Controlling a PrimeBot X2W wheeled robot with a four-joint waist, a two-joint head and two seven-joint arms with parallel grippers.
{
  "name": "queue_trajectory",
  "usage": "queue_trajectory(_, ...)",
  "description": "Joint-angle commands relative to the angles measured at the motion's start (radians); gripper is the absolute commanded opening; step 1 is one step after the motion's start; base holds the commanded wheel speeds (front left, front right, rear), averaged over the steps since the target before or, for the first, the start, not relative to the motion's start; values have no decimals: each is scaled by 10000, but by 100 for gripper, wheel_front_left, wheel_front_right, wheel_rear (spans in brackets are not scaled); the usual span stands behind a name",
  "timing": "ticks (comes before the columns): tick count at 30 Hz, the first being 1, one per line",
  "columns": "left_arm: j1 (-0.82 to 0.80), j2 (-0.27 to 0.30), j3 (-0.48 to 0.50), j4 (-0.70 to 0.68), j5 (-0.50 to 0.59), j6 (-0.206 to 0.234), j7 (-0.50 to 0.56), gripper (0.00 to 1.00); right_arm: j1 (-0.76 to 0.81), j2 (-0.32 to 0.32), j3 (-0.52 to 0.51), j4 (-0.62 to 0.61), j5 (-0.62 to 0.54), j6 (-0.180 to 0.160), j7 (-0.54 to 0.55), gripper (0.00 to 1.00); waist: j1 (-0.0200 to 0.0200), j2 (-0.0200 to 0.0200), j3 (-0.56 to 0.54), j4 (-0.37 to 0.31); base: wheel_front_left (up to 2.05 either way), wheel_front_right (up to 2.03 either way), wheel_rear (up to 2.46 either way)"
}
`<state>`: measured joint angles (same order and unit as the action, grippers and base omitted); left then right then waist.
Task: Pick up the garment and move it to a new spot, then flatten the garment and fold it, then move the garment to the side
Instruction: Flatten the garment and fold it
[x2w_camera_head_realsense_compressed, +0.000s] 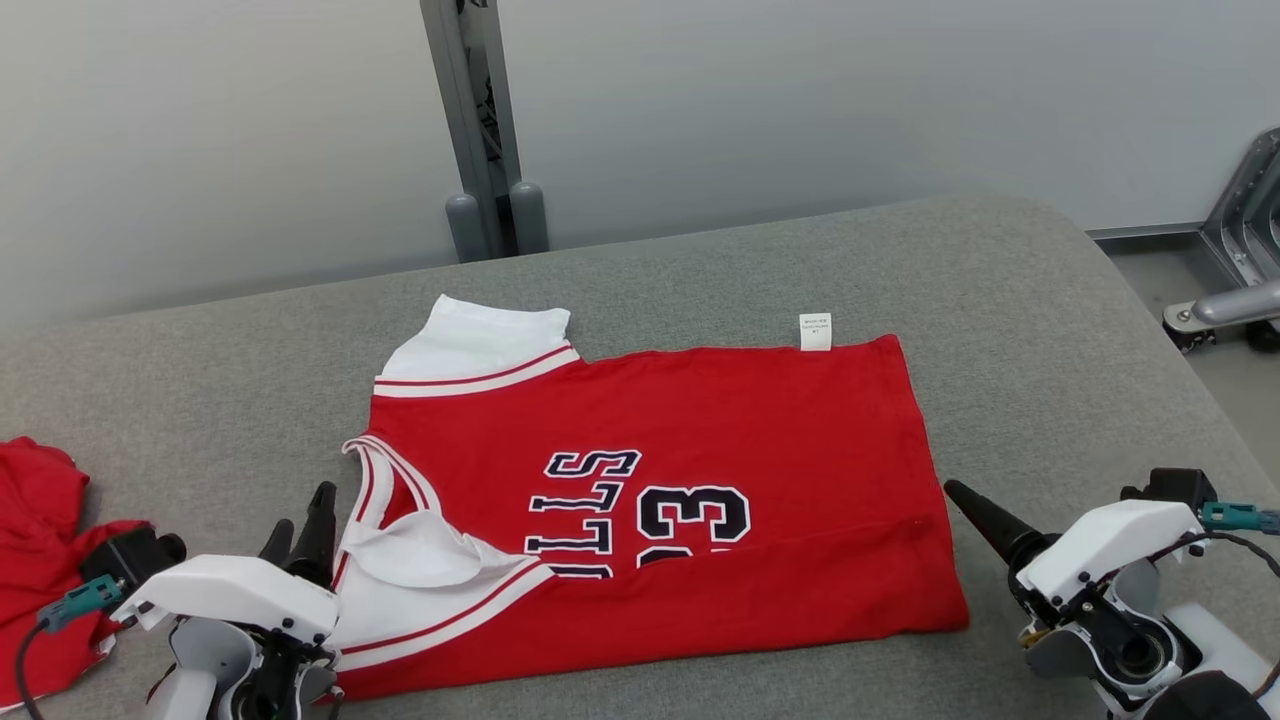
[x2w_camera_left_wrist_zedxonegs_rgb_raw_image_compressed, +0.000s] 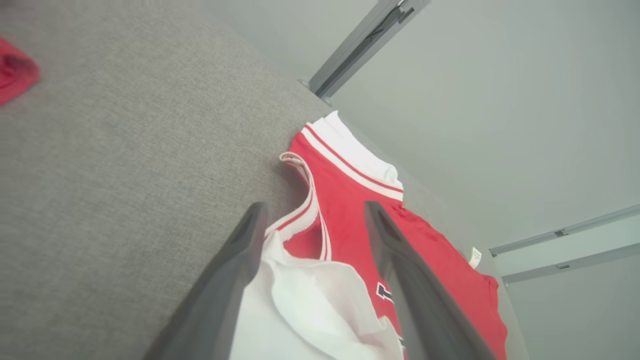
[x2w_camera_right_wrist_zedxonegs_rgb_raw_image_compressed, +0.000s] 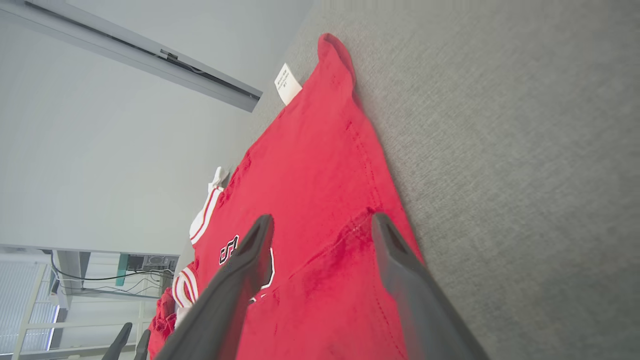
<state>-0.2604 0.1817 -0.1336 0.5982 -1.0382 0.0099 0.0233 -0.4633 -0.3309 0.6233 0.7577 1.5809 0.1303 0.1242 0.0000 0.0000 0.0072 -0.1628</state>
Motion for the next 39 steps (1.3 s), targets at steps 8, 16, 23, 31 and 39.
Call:
queue_trajectory(8, -52, 116, 28, 20, 286, -163, -707, 100, 310, -487, 133, -643, -1013, 7, -1596, 100, 0, 0, -341, 143, 0, 0, 0)
queue_trajectory(16, 508, 182, -604, -271, 1584, -354, -2239, 100, 908, -927, 801, -909, -3445, 7, -3811, 100, 0, 0, -794, 291, 0, 0, 0)
queue_trajectory(23, 1687, -448, -576, -388, 3825, 471, -2865, 100, 2445, 288, -2173, -1134, -7376, 7, -3903, 100, 0, 0, -1127, 368, 0, 0, 0)
queue_trajectory(31, 1831, -799, -539, 887, 5289, 964, -2865, 100, 2874, 1370, -2633, 115, -8027, 7, -3904, 100, 0, 0, -1122, 446, 0, 0, 0)
queue_trajectory(39, 963, -997, -535, 2737, 4954, 456, -2784, 100, 2284, 1795, -2146, 1392, -7485, 7, -3607, 100, 0, 0, -924, 511, 0, 0, 0)
